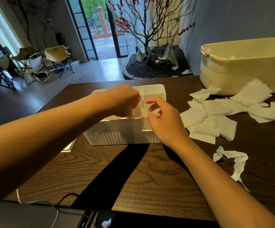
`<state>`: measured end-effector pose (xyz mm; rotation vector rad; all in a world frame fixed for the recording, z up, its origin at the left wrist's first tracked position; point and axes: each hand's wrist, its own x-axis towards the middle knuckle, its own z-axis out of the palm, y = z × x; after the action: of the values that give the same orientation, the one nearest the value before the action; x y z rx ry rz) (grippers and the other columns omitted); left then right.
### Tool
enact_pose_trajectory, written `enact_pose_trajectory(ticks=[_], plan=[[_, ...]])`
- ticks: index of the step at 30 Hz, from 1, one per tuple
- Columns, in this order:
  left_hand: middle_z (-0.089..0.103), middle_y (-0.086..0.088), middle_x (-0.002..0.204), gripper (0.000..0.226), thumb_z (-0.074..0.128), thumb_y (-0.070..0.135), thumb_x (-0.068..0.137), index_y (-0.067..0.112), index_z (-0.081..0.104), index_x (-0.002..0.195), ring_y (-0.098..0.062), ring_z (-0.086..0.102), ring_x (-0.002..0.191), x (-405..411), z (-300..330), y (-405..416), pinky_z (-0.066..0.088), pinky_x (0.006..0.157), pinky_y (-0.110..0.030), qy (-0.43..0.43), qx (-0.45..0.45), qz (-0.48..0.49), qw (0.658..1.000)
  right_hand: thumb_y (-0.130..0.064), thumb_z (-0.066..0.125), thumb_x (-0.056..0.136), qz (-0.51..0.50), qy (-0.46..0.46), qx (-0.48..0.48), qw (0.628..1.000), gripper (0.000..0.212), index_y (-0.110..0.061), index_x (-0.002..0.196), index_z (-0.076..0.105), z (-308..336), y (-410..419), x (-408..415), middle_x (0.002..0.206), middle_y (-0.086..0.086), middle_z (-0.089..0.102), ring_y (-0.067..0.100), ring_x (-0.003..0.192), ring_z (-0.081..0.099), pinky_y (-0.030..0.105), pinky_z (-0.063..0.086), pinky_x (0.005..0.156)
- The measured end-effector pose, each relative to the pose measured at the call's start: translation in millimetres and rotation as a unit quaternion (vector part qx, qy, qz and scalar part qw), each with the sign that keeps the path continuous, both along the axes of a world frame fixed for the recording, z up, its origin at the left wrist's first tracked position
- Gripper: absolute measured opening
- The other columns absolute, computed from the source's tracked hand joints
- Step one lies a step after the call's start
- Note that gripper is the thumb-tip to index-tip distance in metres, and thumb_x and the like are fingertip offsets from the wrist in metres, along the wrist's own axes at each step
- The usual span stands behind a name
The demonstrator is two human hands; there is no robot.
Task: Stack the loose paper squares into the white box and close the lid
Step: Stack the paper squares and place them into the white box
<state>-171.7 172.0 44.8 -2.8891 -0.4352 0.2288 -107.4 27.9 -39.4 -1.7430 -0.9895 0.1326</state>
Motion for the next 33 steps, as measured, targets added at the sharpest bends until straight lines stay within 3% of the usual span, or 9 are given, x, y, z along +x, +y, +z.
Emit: enact_pose_trajectory(ticks=[4, 7, 11, 16, 20, 22, 26, 29, 33], plan=[[0.055, 0.008, 0.071, 0.017, 0.077, 0.031, 0.087, 0.019, 0.064, 0.088, -0.008, 0.05, 0.063, -3, 9, -4, 0.032, 0.051, -0.019, -0.041, -0.002, 0.013, 0.999, -0.01, 0.054, 0.095, -0.006, -0.008, -0.001, 1.0, 0.032, -0.029, 0.121, 0.059, -1, 0, 0, 0.104, -0.008, 0.059, 0.01, 0.076, 0.056, 0.029, 0.052, 0.072], [0.066, 0.008, 0.086, 0.004, 0.072, 0.024, 0.091, 0.026, 0.069, 0.093, -0.012, 0.058, 0.076, -4, 7, -2, 0.042, 0.066, -0.021, 0.015, -0.039, 0.011, 0.999, -0.009, 0.053, 0.095, -0.01, -0.004, -0.001, 1.0, 0.033, -0.03, 0.12, 0.058, -1, 0, 0, 0.104, -0.009, 0.059, 0.007, 0.077, 0.056, 0.022, 0.049, 0.068], [0.059, 0.013, 0.095, 0.021, 0.058, 0.011, 0.097, 0.031, 0.057, 0.091, -0.009, 0.05, 0.076, -4, 1, -2, 0.036, 0.077, -0.022, 0.052, -0.084, 0.014, 0.995, -0.003, 0.053, 0.094, -0.01, -0.016, -0.002, 1.0, 0.037, -0.028, 0.12, 0.059, -3, 0, -1, 0.106, -0.007, 0.06, 0.006, 0.078, 0.055, 0.016, 0.047, 0.067], [0.058, 0.013, 0.081, 0.021, 0.062, 0.012, 0.097, 0.029, 0.06, 0.085, -0.01, 0.05, 0.071, -3, -7, 2, 0.038, 0.064, -0.017, 0.08, -0.187, 0.058, 0.977, -0.003, 0.054, 0.095, -0.015, -0.024, 0.002, 1.0, 0.036, -0.028, 0.12, 0.06, -3, 2, -2, 0.105, -0.007, 0.06, 0.006, 0.077, 0.055, 0.016, 0.049, 0.067], [0.069, 0.009, 0.098, 0.016, 0.067, 0.013, 0.094, 0.028, 0.068, 0.095, -0.01, 0.057, 0.08, -9, -3, 0, 0.045, 0.08, -0.025, 0.054, -0.212, 0.073, 0.973, -0.004, 0.055, 0.095, -0.012, -0.024, 0.003, 1.0, 0.033, -0.028, 0.118, 0.06, -3, 1, -4, 0.104, -0.007, 0.06, 0.006, 0.076, 0.056, 0.017, 0.049, 0.066], [0.069, 0.005, 0.111, 0.02, 0.067, 0.012, 0.095, 0.024, 0.071, 0.11, -0.01, 0.061, 0.084, -11, 5, 1, 0.047, 0.076, -0.022, 0.025, -0.205, 0.082, 0.975, -0.005, 0.056, 0.095, -0.009, -0.013, 0.015, 1.0, 0.032, -0.03, 0.113, 0.061, -1, -1, -4, 0.102, -0.007, 0.062, 0.006, 0.075, 0.057, 0.016, 0.049, 0.065], [0.067, 0.002, 0.101, 0.023, 0.07, 0.018, 0.093, 0.017, 0.068, 0.116, -0.004, 0.061, 0.071, -11, 31, -13, 0.043, 0.06, -0.013, -0.106, -0.23, 0.076, 0.965, -0.006, 0.056, 0.093, -0.022, -0.015, 0.044, 0.999, 0.032, -0.036, 0.104, 0.06, 15, -9, 1, 0.093, -0.01, 0.063, 0.009, 0.079, 0.058, 0.016, 0.049, 0.065], [0.068, 0.003, 0.105, 0.024, 0.071, 0.02, 0.092, 0.016, 0.068, 0.116, 0.001, 0.056, 0.073, -3, 37, -34, 0.042, 0.067, -0.014, -0.143, -0.232, 0.013, 0.962, -0.008, 0.056, 0.092, -0.048, -0.031, 0.034, 0.998, 0.029, -0.031, 0.108, 0.063, 29, -23, 10, 0.091, -0.011, 0.064, 0.009, 0.081, 0.059, 0.027, 0.051, 0.073], [0.07, 0.003, 0.108, 0.024, 0.072, 0.019, 0.092, 0.018, 0.067, 0.116, -0.008, 0.061, 0.088, 19, 26, -63, 0.045, 0.076, -0.02, -0.139, -0.228, -0.022, 0.963, -0.01, 0.056, 0.092, -0.092, -0.063, -0.011, 0.994, 0.027, -0.03, 0.107, 0.065, 34, -55, 25, 0.096, -0.007, 0.066, 0.01, 0.086, 0.06, 0.034, 0.053, 0.078]])
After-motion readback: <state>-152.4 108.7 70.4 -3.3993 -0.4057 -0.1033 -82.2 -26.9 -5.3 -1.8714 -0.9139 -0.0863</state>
